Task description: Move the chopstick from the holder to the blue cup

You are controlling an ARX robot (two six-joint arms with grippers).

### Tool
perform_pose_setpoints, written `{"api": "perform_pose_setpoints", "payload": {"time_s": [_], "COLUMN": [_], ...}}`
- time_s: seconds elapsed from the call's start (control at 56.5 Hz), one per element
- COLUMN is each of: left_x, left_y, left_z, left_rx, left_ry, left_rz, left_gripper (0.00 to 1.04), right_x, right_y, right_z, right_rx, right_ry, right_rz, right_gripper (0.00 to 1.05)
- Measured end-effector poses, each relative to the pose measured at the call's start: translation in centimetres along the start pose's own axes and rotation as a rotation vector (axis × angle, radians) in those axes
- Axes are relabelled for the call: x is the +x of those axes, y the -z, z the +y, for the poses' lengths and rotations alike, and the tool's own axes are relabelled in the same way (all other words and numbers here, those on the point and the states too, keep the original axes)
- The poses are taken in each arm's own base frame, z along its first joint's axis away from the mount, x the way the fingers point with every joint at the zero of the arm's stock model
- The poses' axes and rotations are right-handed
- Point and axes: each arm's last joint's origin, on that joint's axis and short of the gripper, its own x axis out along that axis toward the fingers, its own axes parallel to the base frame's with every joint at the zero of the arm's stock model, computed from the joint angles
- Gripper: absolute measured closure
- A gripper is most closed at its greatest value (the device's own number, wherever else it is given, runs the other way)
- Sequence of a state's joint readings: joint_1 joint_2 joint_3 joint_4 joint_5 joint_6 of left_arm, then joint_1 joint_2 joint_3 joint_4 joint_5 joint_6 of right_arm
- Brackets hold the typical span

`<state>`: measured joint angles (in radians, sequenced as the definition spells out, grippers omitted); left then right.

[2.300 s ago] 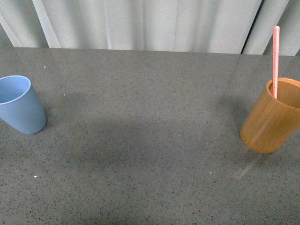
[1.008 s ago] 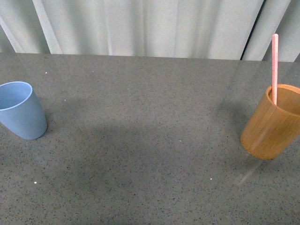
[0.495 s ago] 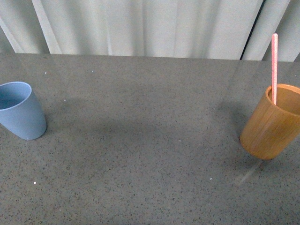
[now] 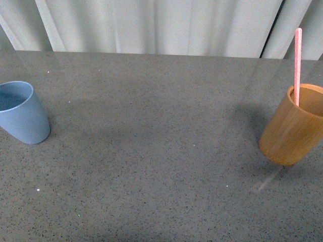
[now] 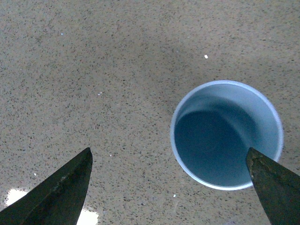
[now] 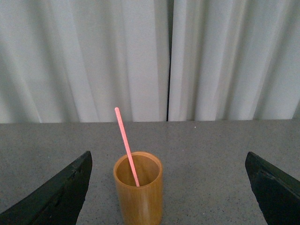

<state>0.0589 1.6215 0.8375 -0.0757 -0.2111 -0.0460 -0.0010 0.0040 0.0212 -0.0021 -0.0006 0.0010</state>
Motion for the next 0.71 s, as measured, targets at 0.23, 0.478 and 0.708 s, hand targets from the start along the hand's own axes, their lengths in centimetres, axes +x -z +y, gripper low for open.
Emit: {"api": "perform_pose_setpoints", "payload": {"time_s": [0.23,0.478,0.708], "left_x": [1.8,4.8,6.7], "left_y": [-0.4,-0.9,-0.5], "left_z": [0.4,-0.1,-0.3], "left_rx": [-0.007,-0.012,-0.054], "left_ry": [-0.028,-0.051,-0.021], "left_rz": [0.02,0.074,0.186], "left_gripper": [0.07,0.07,0.15], "right_x": [0.0,0.0,0.0], "right_y": [0.0,0.0,0.0], "right_z": [0.0,0.0,0.0], "right_rx": [0.0,0.0,0.0], "right_ry": [0.0,0.0,0.0], "right_rz": [0.0,0.0,0.0], "right_gripper": [0.1,0.1,0.1]}}
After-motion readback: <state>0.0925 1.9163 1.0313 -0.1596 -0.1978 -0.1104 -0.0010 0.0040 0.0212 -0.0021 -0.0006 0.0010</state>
